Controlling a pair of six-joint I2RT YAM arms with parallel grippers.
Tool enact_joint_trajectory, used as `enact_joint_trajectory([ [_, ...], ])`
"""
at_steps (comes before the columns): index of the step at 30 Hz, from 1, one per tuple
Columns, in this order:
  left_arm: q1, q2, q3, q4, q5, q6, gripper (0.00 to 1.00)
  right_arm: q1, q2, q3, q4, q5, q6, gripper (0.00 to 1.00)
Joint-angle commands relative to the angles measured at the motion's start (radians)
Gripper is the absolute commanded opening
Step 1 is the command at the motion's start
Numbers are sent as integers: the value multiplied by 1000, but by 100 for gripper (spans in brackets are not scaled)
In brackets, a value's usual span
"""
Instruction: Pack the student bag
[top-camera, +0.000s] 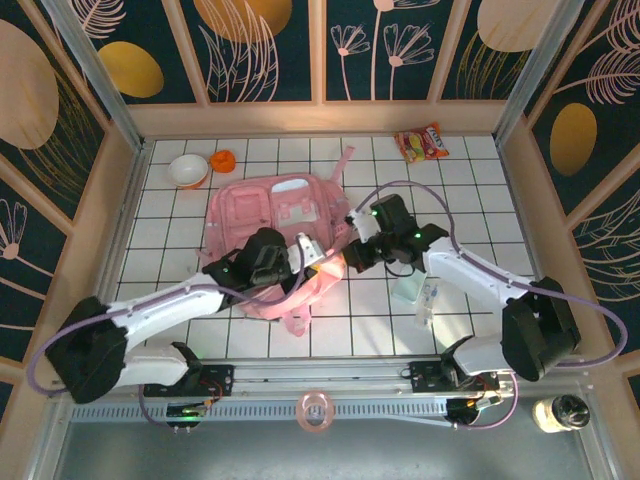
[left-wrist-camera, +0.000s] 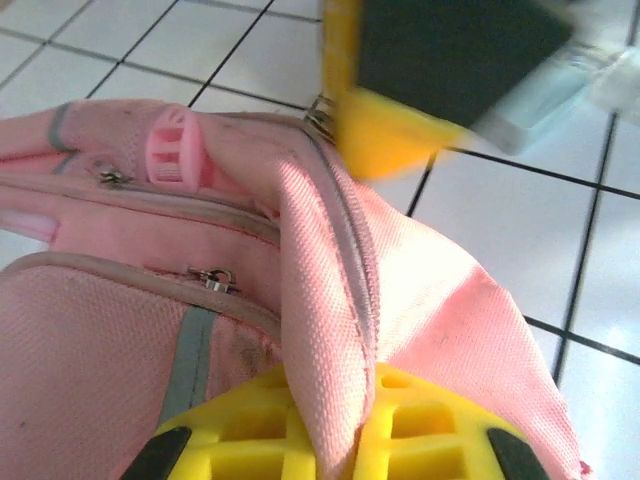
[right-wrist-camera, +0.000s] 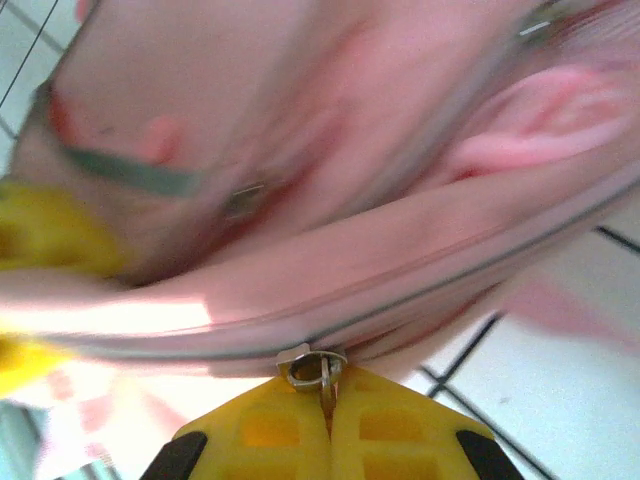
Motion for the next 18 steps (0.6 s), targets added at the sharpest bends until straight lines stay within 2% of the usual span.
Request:
enact_joint_trajectory([
  [1,4,-161,-41,-2,139,61,0,-101,57,-21,136,34,-32,0],
  [6,4,-274,-61,-93,275,133,0,-179,214,18,303,32,-19,0],
  [9,3,-293,-68,-134,306,172,0,-209,285,49,368,65,0,0],
  [11,4,-291,-68,-159,278,205,0,-237,302,63,410,75,23,0],
  [13,4,-282,-68,-154,188,217,0,-255,290,62,437,60,28,0],
  [14,6,-277,-69,-142,118,221,6,-256,274,56,445,48,16,0],
  [16,28,-259,-71,-114,39,261,8,-255,234,37,442,55,2,0],
  [18,73,-218,-57,-84,24,333,11,-255,180,-10,449,87,1,2],
])
